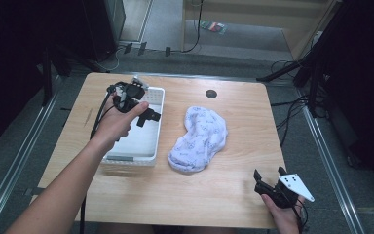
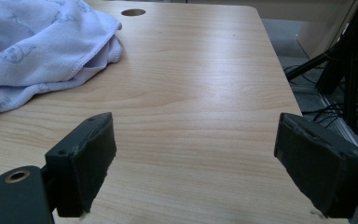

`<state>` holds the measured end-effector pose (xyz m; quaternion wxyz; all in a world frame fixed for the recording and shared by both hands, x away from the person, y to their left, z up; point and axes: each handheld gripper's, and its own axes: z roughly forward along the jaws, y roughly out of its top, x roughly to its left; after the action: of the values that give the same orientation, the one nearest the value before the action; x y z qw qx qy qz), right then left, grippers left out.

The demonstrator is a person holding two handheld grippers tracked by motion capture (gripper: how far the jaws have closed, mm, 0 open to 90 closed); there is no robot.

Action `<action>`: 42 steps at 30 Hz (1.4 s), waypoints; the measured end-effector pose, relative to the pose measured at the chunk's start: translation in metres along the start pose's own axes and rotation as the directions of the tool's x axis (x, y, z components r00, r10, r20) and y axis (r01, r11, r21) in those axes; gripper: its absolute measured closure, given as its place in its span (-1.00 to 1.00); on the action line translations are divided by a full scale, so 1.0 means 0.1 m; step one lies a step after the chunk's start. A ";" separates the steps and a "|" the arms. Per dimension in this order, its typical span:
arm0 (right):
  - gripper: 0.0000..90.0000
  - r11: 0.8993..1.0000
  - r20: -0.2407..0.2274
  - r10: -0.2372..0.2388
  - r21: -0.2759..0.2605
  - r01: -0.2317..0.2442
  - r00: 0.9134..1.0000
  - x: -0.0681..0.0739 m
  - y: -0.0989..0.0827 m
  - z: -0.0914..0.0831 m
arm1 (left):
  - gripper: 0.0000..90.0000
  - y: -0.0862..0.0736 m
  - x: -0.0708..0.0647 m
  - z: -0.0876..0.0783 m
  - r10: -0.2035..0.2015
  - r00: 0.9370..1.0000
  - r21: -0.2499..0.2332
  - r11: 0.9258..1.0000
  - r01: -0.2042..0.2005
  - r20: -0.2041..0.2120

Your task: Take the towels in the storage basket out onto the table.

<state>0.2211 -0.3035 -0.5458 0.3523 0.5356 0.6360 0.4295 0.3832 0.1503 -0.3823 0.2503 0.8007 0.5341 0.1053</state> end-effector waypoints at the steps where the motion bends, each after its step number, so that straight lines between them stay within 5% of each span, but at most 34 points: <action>1: -0.71 1.000 0.000 0.000 0.000 0.000 1.000 0.00 0.00 0.00 | -1.00 -0.02 0.03 -0.01 -0.004 1.000 0.002 1.000 0.004 0.001; 18: -0.71 1.000 0.005 0.004 0.001 -0.004 1.000 0.00 0.00 0.00 | -1.00 -0.47 0.65 -0.25 -0.103 0.993 -0.041 0.994 0.101 -0.053; 23: -0.71 1.000 0.006 0.005 0.001 -0.005 1.000 0.00 0.00 0.00 | -1.00 -0.63 0.85 -0.32 -0.154 0.987 -0.057 0.987 0.152 -0.049; 30: -0.71 1.000 0.006 0.005 0.003 -0.005 1.000 0.00 0.00 0.00 | -1.00 -0.81 1.02 -0.37 -0.180 0.981 -0.071 0.982 0.174 -0.079; 42: -0.71 1.000 0.008 0.007 0.006 -0.007 1.000 0.00 0.00 0.00 | -1.00 -1.28 1.29 -0.39 -0.246 0.966 -0.138 0.962 0.234 -0.076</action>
<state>0.2218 -0.3037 -0.5457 0.3517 0.5406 0.6340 0.4267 0.3157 0.3182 -0.4273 0.2870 0.7066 0.6303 0.1454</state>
